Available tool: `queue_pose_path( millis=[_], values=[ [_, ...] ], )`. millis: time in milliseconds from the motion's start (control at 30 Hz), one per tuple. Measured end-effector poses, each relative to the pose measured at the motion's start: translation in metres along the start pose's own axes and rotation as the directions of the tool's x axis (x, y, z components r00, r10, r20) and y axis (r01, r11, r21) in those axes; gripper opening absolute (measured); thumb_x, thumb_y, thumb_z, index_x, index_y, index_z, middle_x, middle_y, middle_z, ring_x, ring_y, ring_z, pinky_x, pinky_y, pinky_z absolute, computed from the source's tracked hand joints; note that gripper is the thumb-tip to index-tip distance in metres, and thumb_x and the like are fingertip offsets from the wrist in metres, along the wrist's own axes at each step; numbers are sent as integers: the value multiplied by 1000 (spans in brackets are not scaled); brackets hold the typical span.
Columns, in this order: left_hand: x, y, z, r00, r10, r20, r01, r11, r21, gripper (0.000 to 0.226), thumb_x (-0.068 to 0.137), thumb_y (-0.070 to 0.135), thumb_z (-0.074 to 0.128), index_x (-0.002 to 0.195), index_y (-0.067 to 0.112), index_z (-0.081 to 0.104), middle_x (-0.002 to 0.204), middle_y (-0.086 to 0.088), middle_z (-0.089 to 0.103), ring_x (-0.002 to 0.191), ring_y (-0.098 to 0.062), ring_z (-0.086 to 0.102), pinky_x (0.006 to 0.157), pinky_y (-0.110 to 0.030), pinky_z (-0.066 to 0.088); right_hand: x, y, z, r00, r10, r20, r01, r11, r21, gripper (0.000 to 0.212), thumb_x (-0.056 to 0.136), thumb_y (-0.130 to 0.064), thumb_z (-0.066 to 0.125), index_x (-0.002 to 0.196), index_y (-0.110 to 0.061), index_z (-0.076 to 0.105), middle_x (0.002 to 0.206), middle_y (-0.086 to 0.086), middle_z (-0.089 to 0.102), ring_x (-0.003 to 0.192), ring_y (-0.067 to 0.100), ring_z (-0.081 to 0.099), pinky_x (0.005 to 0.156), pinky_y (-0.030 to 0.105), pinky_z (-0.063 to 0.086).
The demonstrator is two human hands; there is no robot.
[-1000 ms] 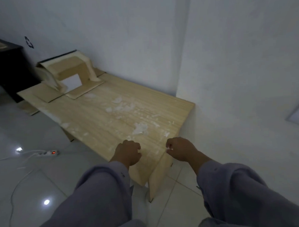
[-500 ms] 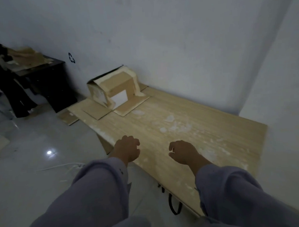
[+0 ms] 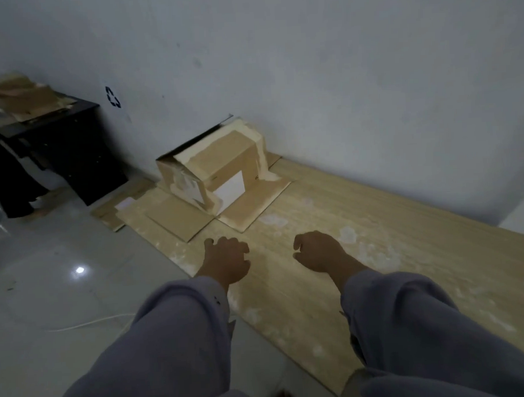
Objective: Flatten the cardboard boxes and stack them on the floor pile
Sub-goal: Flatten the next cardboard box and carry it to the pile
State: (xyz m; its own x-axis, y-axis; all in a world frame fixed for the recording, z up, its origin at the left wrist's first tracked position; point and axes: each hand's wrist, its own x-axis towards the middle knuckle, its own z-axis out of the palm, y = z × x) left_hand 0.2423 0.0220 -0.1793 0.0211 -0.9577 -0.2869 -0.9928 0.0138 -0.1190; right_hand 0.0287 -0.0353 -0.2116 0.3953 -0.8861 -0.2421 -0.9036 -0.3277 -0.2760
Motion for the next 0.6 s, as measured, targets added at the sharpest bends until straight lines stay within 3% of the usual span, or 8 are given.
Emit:
queue_pose_path(
  millis=[267, 400, 600],
  values=[
    [99, -76, -53, 984, 154, -90, -156, 988, -12, 37, 94, 43, 46, 128, 31, 53, 135, -2, 51, 129, -25, 41, 107, -48, 31, 125, -51, -61, 996, 12, -88, -7, 998, 54, 31, 94, -37, 54, 119, -19, 61, 122, 6, 61, 113, 27, 56, 90, 37, 47],
    [149, -121, -78, 956, 231, -180, -219, 972, 86, 38, 94, 40, 46, 130, 31, 52, 134, -1, 53, 126, -24, 44, 104, -44, 33, 180, -86, -80, 987, 17, -158, -7, 998, 64, 29, 91, -36, 57, 115, -20, 63, 120, 5, 62, 112, 26, 55, 91, 38, 48],
    [226, -198, -123, 824, 382, -419, -337, 924, 181, 38, 94, 38, 45, 129, 28, 52, 129, 1, 55, 124, -22, 46, 100, -40, 34, 254, -128, -111, 934, 112, -339, -70, 989, 134, 29, 92, -33, 58, 115, -16, 64, 119, 7, 62, 111, 27, 55, 92, 39, 48]
  ],
)
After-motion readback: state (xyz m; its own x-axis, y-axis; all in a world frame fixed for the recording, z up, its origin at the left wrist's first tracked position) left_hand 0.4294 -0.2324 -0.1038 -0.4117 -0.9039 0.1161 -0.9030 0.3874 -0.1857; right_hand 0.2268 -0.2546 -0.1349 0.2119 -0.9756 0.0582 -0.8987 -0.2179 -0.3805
